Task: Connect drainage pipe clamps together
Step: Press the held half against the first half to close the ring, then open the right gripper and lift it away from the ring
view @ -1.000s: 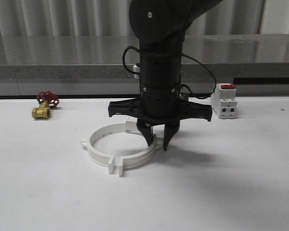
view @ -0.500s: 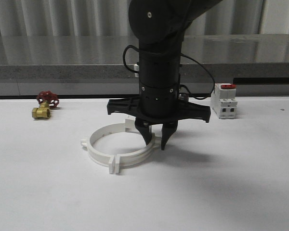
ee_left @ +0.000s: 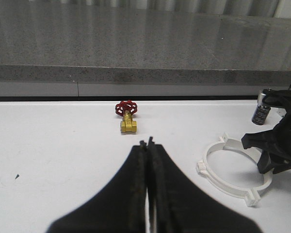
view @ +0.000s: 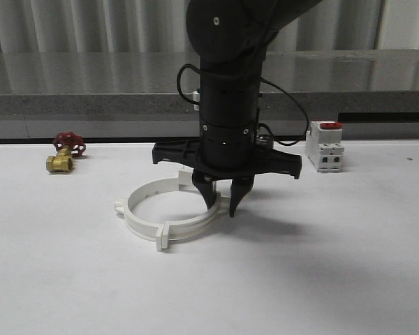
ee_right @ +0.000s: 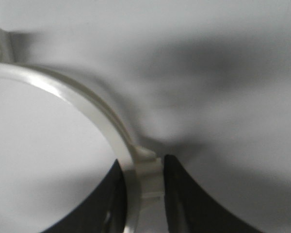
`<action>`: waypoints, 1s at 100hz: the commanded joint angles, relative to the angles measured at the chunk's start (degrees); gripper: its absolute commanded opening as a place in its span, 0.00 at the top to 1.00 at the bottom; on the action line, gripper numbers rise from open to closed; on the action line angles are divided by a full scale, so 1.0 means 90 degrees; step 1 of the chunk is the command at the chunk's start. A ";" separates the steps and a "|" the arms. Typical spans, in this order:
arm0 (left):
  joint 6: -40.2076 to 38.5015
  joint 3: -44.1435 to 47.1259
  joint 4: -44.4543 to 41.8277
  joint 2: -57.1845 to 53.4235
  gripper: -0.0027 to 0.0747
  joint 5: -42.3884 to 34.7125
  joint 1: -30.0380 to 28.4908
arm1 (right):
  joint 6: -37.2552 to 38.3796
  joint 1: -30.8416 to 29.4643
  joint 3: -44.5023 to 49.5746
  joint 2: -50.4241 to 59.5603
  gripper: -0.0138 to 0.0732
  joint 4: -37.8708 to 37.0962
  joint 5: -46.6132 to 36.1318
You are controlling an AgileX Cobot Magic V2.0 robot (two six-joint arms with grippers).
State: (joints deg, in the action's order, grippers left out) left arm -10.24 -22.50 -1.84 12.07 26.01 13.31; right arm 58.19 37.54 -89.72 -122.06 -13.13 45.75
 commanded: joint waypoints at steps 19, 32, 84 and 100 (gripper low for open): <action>0.0000 -0.0176 0.0007 0.0051 0.99 -0.0453 -0.0032 | -0.0011 0.0013 -0.0187 0.0370 0.47 -0.0033 -0.0141; 0.0000 -0.0176 0.0007 0.0051 0.99 -0.0453 -0.0032 | -0.0049 0.0013 -0.0187 0.0370 0.27 -0.0033 -0.0141; 0.0000 -0.0176 0.0007 0.0051 0.99 -0.0453 -0.0032 | -0.0729 0.0013 -0.0236 0.1013 0.23 -0.0619 0.0174; 0.0000 -0.0176 0.0007 0.0051 0.99 -0.0453 -0.0032 | -0.0735 0.0007 -0.0211 0.1487 0.23 -0.1386 0.0783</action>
State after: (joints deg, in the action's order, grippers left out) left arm -10.24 -22.50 -1.84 12.07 26.01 13.31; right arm 52.39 37.57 -89.86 -114.53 -19.62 50.06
